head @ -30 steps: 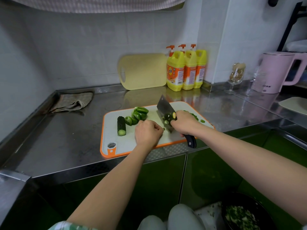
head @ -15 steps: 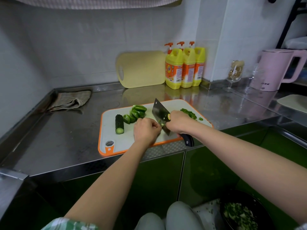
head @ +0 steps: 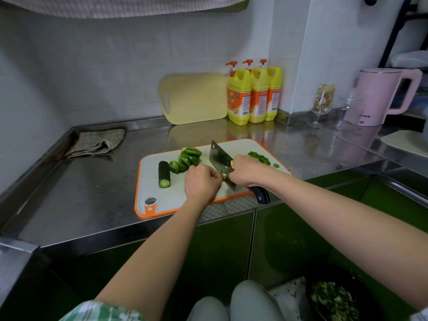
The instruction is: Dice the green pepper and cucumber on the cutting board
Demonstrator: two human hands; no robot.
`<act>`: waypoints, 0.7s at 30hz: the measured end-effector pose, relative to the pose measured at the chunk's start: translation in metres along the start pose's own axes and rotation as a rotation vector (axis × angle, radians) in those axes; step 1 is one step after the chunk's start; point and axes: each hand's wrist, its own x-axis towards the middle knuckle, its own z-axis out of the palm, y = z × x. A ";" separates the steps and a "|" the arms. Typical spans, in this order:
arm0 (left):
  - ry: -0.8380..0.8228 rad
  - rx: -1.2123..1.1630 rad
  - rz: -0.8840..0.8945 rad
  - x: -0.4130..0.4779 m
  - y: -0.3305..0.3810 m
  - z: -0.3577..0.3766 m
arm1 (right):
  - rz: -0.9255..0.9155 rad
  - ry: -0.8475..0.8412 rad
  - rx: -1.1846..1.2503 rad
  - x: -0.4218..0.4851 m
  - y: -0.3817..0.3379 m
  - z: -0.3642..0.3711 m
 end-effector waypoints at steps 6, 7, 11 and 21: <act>-0.004 -0.019 0.013 0.001 -0.002 -0.001 | 0.003 0.016 0.003 0.004 -0.001 0.001; -0.003 -0.019 0.016 0.001 -0.002 -0.001 | 0.003 0.027 0.008 0.005 0.000 0.003; 0.009 0.031 0.020 0.000 0.002 -0.001 | 0.014 0.078 0.053 0.012 0.001 0.012; 0.046 0.068 0.057 0.000 0.001 0.000 | 0.007 0.008 -0.007 0.015 -0.002 0.002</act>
